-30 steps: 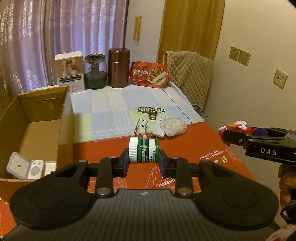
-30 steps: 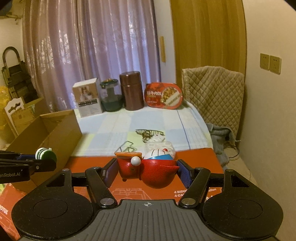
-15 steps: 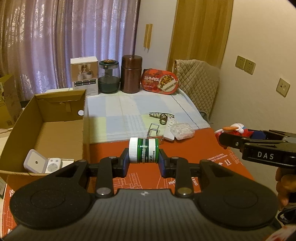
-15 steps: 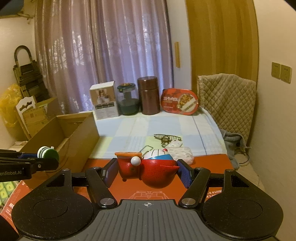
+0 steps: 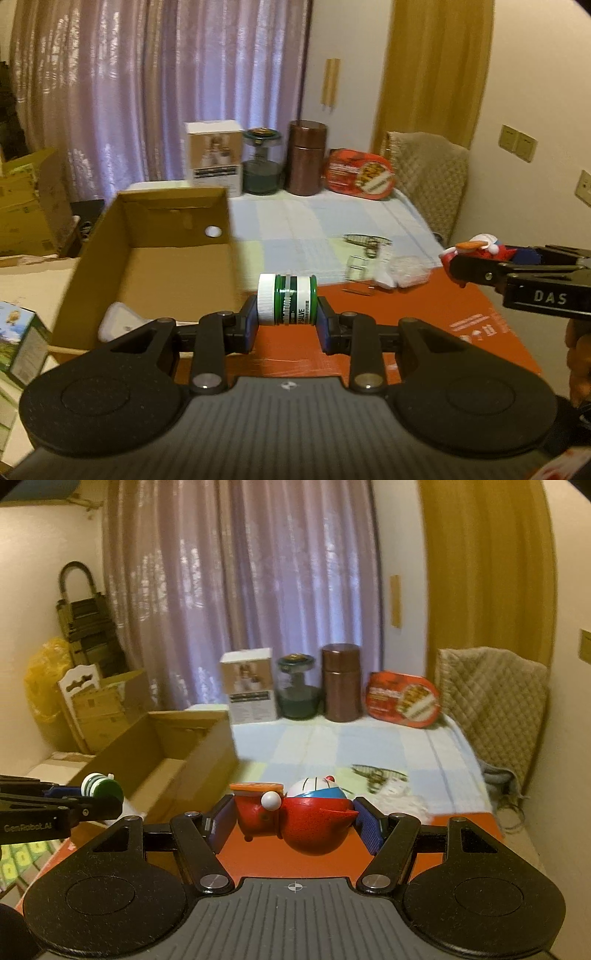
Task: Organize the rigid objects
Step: 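Lift the toy figure and lip balm tube and carry them over the cardboard box, then lower the lip balm tube into the box and open the left tool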
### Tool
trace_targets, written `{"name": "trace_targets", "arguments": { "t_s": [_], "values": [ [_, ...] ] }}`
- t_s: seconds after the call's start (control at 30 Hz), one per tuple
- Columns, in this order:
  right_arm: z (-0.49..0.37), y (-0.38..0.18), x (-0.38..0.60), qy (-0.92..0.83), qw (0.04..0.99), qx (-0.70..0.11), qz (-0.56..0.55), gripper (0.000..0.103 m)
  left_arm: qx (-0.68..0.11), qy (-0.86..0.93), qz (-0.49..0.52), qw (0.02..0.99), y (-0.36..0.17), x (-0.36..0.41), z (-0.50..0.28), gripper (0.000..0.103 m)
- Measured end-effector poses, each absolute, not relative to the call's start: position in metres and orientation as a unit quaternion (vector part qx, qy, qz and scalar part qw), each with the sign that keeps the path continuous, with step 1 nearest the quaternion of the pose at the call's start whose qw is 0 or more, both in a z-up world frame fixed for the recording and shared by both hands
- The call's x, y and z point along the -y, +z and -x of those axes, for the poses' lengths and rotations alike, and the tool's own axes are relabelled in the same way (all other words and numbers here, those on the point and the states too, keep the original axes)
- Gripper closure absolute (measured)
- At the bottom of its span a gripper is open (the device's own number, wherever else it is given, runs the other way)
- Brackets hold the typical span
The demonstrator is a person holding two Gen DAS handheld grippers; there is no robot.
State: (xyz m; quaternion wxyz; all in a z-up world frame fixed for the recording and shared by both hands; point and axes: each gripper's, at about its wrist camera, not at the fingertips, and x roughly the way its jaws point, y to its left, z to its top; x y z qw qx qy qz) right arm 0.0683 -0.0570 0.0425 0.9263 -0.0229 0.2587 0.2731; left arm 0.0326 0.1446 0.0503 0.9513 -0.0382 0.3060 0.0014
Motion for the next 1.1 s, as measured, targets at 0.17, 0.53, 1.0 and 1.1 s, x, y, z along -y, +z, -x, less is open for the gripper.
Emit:
{"name": "trace_targets", "arguments": {
  "t_s": [0.17,0.53,1.0,1.1],
  "values": [
    [-0.070,0.041,0.018,0.307,0.915,-0.260,0.032,0.038,-0.309,0.029,0.035,0.950,0.053,-0.186,-0.033,0.076],
    [-0.091,0.020,-0.073,0.362,0.885,-0.288,0.040,0.038,-0.333,0.073,0.025,0.940,0.044,-0.267,-0.046,0.076],
    [-0.117,-0.017,-0.135,0.391,0.856,-0.334,0.053,0.038,-0.383,0.073,0.020,0.921,-0.004,-0.299,-0.071,0.076],
    [-0.120,-0.023,-0.140,0.392,0.854,-0.339,0.053,0.038,-0.387,0.073,0.021,0.919,-0.008,-0.301,-0.073,0.076]
  ]
}}
